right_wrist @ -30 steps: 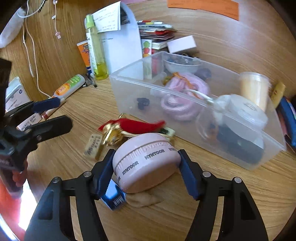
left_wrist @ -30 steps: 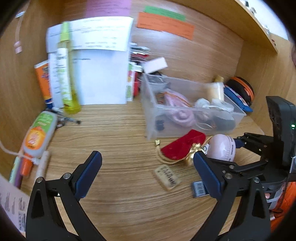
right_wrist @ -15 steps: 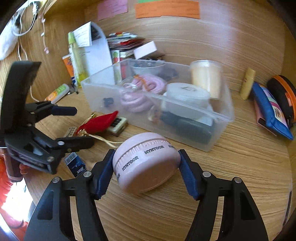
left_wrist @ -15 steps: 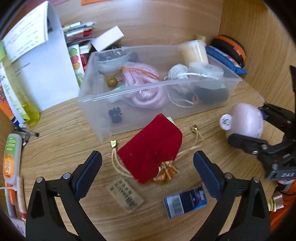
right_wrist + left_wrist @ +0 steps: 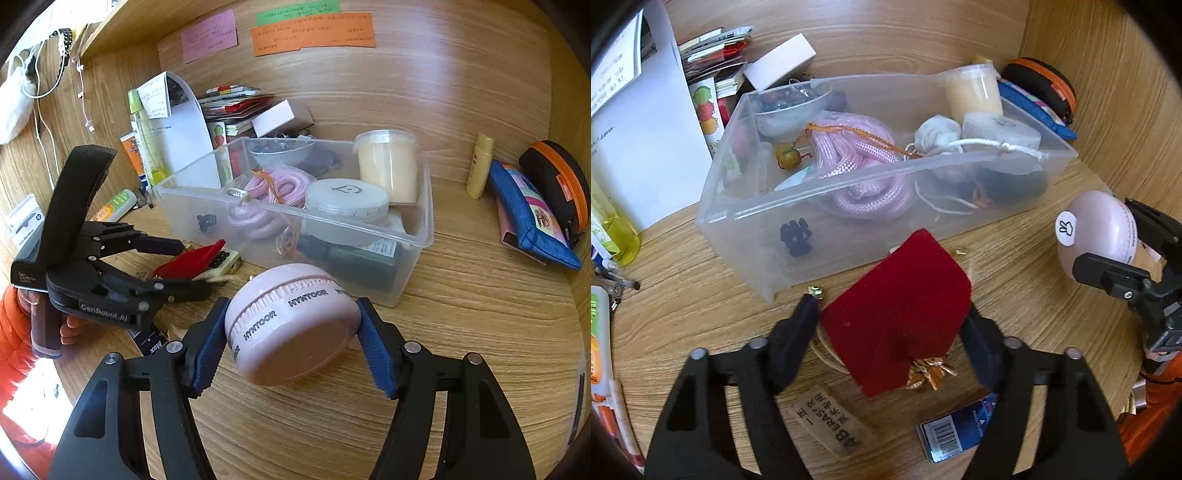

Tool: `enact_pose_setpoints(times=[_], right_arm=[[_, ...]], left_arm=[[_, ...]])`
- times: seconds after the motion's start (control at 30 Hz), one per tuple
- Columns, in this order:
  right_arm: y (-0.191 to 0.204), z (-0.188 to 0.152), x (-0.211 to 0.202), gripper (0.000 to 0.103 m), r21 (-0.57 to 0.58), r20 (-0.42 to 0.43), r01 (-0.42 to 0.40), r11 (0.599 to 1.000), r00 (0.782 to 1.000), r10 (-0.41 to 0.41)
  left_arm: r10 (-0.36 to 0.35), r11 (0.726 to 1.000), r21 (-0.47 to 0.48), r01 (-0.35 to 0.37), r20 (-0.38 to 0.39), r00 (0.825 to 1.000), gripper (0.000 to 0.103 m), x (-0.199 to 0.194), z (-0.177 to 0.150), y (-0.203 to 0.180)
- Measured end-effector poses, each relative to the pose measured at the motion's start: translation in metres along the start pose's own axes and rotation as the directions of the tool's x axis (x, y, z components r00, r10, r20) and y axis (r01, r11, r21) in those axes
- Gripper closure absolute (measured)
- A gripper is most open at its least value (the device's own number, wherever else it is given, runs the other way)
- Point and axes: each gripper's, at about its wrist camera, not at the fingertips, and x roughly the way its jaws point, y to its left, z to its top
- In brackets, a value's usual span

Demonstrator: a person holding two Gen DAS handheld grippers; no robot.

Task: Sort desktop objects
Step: 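Grasp the red velvet pouch with the left tool, then carry the pink container and red pouch with both tools over the clear box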

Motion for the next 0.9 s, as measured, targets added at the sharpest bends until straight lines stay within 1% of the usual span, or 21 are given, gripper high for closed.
enact_pose_setpoints(times=[0.07,0.13,0.33,0.53,0.67,0.9], right_arm=[[0.000,0.000,-0.002,0.040,-0.007,0.008,-0.001,1.000,1.000,0.001],[0.001,0.000,-0.003,0.040,-0.013,0.013,0.001,1.000,1.000,-0.001],[0.003,0.006,-0.008,0.040,-0.025,0.035,0.013,1.000,0.999,-0.012],[0.005,0.012,-0.016,0.040,-0.031,0.061,0.016,0.999,0.998,-0.014],[0.008,0.021,-0.022,0.040,-0.045,0.085,0.026,0.999,0.996,-0.022],[0.010,0.037,-0.031,0.040,-0.046,0.129,0.034,0.998,0.991,-0.028]], left_arm=[[-0.014,1.000,0.004,0.014,0.009,1.000,0.052,-0.004,-0.001,0.000],[-0.008,1.000,0.006,0.007,0.010,1.000,0.067,-0.006,-0.002,0.000],[0.029,0.999,-0.017,-0.028,0.049,0.998,0.073,-0.017,-0.007,0.004],[0.050,0.998,-0.051,-0.044,0.126,0.991,0.074,-0.042,-0.010,0.011],[0.074,0.996,-0.070,-0.062,0.190,0.979,0.074,-0.062,-0.011,0.013],[0.071,0.993,-0.115,-0.037,0.301,0.951,0.074,-0.093,-0.009,0.019]])
